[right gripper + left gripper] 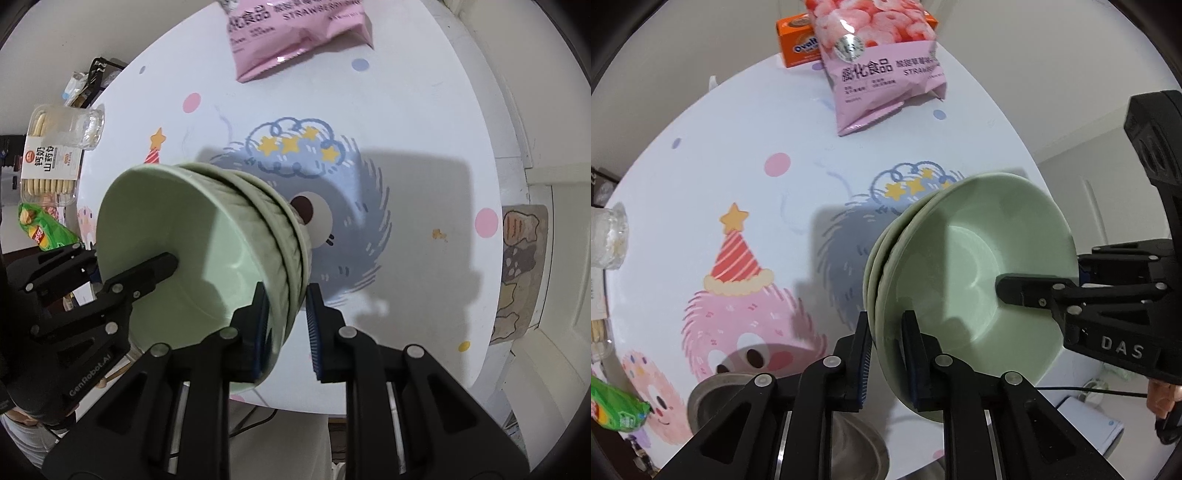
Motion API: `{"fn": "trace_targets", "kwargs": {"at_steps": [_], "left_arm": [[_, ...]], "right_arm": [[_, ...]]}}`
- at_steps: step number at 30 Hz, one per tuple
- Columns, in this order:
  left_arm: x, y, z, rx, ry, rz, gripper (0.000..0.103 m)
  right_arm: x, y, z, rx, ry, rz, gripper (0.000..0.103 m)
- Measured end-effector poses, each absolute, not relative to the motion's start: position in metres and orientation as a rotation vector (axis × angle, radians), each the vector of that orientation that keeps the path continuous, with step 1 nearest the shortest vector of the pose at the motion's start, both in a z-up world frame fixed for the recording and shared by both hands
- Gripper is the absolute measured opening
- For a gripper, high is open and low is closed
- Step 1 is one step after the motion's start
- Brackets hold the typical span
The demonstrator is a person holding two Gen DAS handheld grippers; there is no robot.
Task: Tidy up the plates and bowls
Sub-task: 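Lift and carry the bowl stack with both tools toward the steel bowl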
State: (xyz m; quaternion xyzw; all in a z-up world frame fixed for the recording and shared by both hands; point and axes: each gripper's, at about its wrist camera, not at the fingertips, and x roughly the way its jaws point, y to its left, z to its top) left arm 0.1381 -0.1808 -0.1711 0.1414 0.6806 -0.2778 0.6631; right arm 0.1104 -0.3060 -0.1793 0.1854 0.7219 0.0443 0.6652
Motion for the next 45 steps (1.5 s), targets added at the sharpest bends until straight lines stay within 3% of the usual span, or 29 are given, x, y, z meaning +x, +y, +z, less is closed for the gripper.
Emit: {"fn": "trace_targets", "kwargs": {"at_steps": [2,3,6,7,8,10,14,15,16,17,18,19,20,23,27,45], "left_arm": [[0.139,-0.179,-0.169,0.295,1.537,-0.631,0.019],[0.14,-0.178,-0.17,0.284,1.532,-0.624,0.025],[0.147,-0.171,-0.182,0.19,1.573,-0.607,0.064],[0.147,-0.169,-0.186,0.169,1.586,-0.607,0.067],[0.145,-0.168,-0.187,0.144,1.588,-0.622,0.065],[0.14,-0.168,-0.185,0.096,1.602,-0.66,0.042],[0.141,-0.159,-0.176,0.088,1.597,-0.631,0.024],[0.141,-0.156,-0.176,0.095,1.596,-0.626,0.018],[0.14,-0.156,-0.175,0.099,1.589,-0.63,0.017],[0.139,-0.157,-0.175,0.107,1.585,-0.635,0.017],[0.136,-0.16,-0.173,0.128,1.57,-0.637,0.017],[0.134,-0.163,-0.171,0.147,1.561,-0.635,0.016],[0.134,-0.165,-0.169,0.151,1.557,-0.628,0.016],[0.137,-0.162,-0.169,0.13,1.563,-0.624,0.016],[0.136,-0.164,-0.163,0.167,1.552,-0.614,0.015],[0.138,-0.175,-0.154,0.217,1.544,-0.576,0.01]], "right_arm": [[0.11,-0.311,-0.183,0.442,1.634,0.104,0.02],[0.109,-0.314,-0.184,0.469,1.635,0.109,0.02],[0.109,-0.317,-0.187,0.511,1.639,0.118,0.021],[0.11,-0.318,-0.187,0.513,1.639,0.117,0.021],[0.11,-0.319,-0.187,0.523,1.635,0.115,0.021],[0.11,-0.322,-0.187,0.565,1.62,0.103,0.024],[0.112,-0.322,-0.187,0.569,1.614,0.095,0.025],[0.112,-0.321,-0.188,0.571,1.619,0.098,0.035],[0.113,-0.321,-0.189,0.587,1.625,0.101,0.063],[0.115,-0.32,-0.193,0.597,1.644,0.091,0.077],[0.116,-0.317,-0.196,0.592,1.648,0.085,0.081],[0.116,-0.315,-0.194,0.574,1.621,0.085,0.06],[0.115,-0.312,-0.192,0.566,1.604,0.096,0.051],[0.115,-0.308,-0.187,0.525,1.595,0.107,0.049],[0.111,-0.324,-0.182,0.551,1.592,0.122,0.028],[0.112,-0.303,-0.167,0.372,1.6,0.13,0.02]]}}
